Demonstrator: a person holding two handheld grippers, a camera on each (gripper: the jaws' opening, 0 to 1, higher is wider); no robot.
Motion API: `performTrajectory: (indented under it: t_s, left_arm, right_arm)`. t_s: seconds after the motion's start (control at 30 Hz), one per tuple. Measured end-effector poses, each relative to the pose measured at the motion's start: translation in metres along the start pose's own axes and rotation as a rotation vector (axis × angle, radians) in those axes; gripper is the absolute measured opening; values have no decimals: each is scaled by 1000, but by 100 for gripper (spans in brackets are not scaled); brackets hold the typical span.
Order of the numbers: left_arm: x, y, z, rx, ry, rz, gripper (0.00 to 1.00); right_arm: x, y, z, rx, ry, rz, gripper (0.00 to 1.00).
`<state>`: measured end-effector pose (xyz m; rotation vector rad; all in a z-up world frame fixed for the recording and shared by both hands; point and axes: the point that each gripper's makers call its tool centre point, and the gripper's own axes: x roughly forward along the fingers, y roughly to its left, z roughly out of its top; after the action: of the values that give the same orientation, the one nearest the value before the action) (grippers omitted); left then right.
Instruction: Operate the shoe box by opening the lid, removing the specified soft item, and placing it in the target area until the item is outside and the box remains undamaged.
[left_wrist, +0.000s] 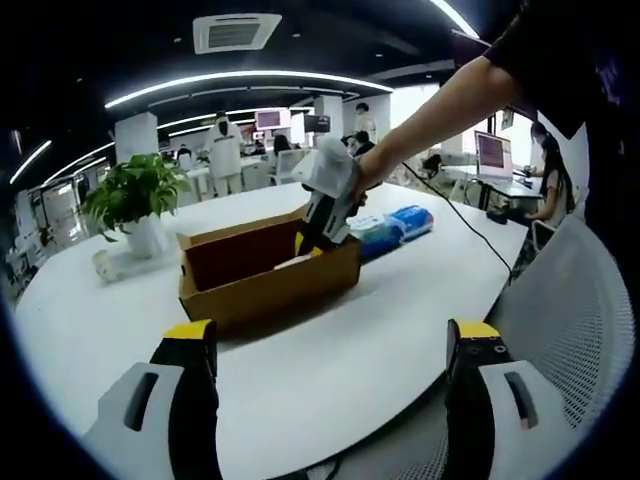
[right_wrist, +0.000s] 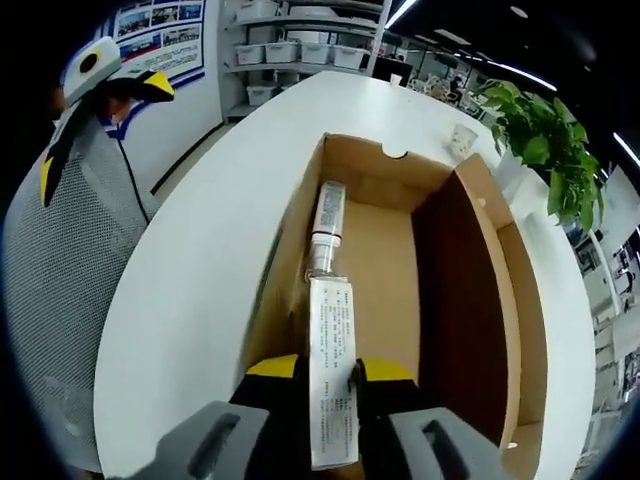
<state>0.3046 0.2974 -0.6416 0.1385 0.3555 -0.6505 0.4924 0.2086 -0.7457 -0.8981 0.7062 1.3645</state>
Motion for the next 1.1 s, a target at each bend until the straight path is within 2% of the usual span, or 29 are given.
performTrajectory:
  t_s: [0.3,0.43,0.73,1.1]
  left_arm:
    - [0,2,-1,-23,-10,8,94]
    - [0,2,-1,-26,-12,6,94]
    - [1,2,0,-20,-12,5,96]
    - [3,-3,0,-14,-6,-15,99]
  right_arm:
    - [-6,-1,1,-54,7,-22,14]
    - [-13,-6,6,-61,-11,-45,14]
    - [-38,-16,24,-101,-45,-86,14]
    - [-74,-28,28,-127,-63,-132,14]
